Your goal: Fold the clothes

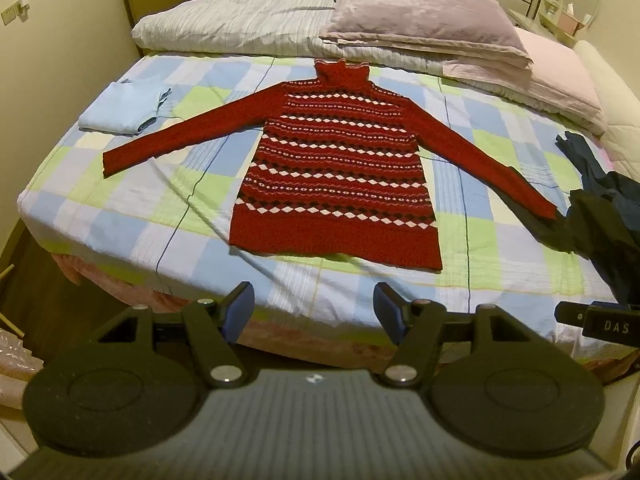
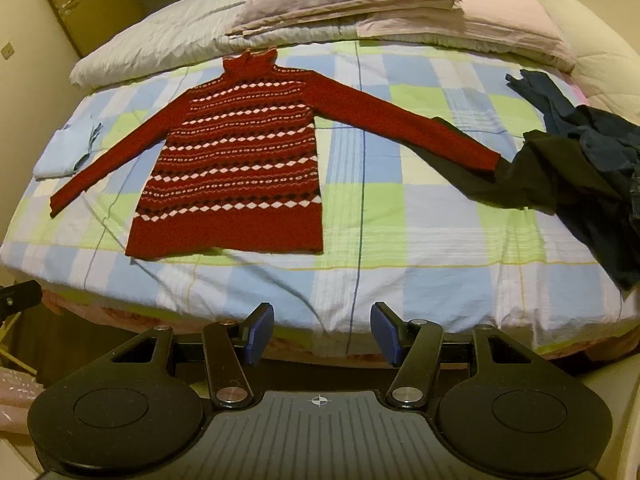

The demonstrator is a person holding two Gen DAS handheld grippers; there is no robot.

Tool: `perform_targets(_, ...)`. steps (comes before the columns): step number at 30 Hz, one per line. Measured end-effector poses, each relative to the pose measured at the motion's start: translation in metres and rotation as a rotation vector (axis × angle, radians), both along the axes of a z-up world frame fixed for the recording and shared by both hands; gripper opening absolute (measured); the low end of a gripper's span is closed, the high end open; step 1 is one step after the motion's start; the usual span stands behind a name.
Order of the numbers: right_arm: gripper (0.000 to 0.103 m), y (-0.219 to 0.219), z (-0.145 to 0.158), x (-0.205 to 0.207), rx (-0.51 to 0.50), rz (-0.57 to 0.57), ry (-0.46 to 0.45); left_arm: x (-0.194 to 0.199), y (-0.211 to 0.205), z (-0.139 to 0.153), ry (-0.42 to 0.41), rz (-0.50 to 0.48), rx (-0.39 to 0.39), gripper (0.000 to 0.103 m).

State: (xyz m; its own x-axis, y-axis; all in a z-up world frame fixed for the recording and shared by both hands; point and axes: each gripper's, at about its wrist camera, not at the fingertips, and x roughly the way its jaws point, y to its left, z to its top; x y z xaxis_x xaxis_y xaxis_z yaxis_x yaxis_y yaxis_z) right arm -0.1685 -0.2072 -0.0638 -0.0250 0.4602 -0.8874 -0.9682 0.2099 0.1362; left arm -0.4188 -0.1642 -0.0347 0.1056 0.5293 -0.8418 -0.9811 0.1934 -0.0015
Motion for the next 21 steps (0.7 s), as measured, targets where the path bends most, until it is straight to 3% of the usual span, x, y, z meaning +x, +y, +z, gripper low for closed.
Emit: perform_targets(21,0.057,0.033,-0.002,0.001,0.025,0.063,0.037,-0.005,0.018,0.002,0.025,0.069,0.012,0.064)
